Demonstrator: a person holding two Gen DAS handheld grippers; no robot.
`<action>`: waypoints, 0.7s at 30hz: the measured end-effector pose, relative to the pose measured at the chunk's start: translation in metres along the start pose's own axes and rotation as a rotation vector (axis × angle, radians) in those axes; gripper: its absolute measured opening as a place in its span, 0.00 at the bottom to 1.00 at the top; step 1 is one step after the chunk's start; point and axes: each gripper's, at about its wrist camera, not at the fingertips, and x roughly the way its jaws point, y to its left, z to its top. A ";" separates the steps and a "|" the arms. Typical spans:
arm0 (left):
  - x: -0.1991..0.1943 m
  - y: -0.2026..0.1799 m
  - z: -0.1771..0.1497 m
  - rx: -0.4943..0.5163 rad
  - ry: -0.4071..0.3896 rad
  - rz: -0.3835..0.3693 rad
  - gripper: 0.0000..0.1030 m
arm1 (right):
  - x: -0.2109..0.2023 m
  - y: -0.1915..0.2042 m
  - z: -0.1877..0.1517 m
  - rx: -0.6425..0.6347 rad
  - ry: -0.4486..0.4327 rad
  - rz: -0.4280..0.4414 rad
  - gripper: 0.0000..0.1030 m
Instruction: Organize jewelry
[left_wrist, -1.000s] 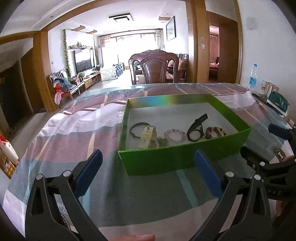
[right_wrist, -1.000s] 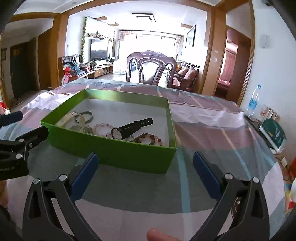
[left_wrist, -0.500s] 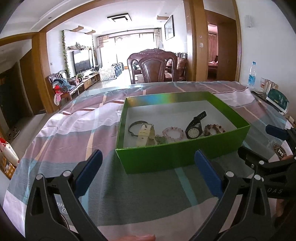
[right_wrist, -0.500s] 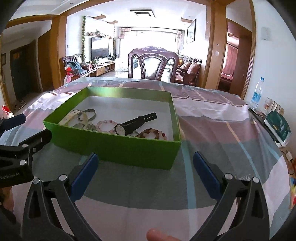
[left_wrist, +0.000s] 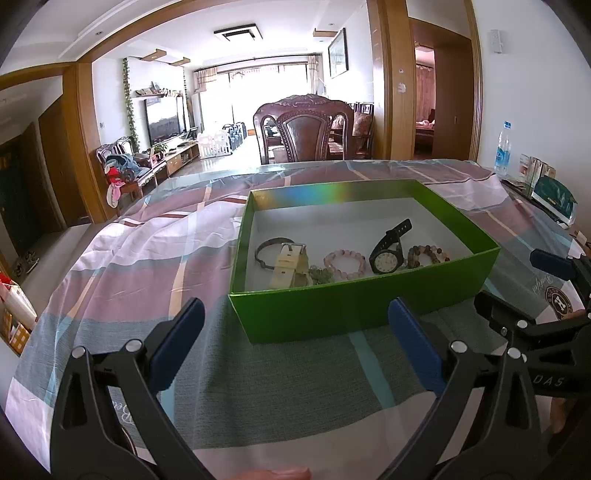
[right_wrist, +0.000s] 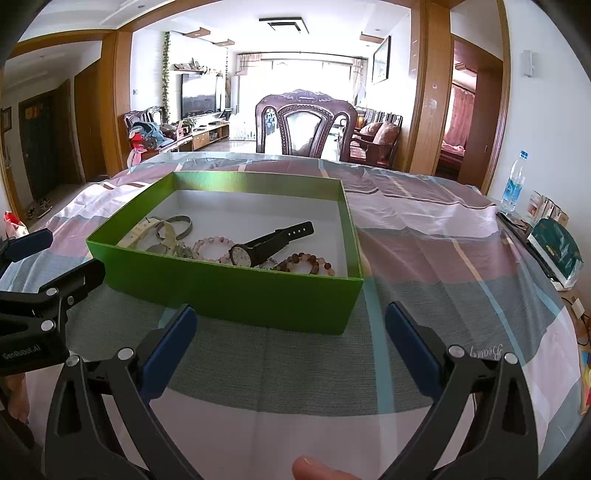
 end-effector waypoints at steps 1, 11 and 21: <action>0.000 0.000 0.000 0.000 0.000 0.000 0.96 | 0.000 0.000 0.000 0.000 0.000 0.001 0.97; 0.000 -0.001 0.000 0.000 0.002 -0.001 0.96 | 0.000 0.000 0.000 -0.001 0.000 -0.001 0.97; 0.002 -0.004 -0.004 0.006 0.014 -0.006 0.96 | 0.000 0.001 0.000 -0.002 0.000 0.000 0.97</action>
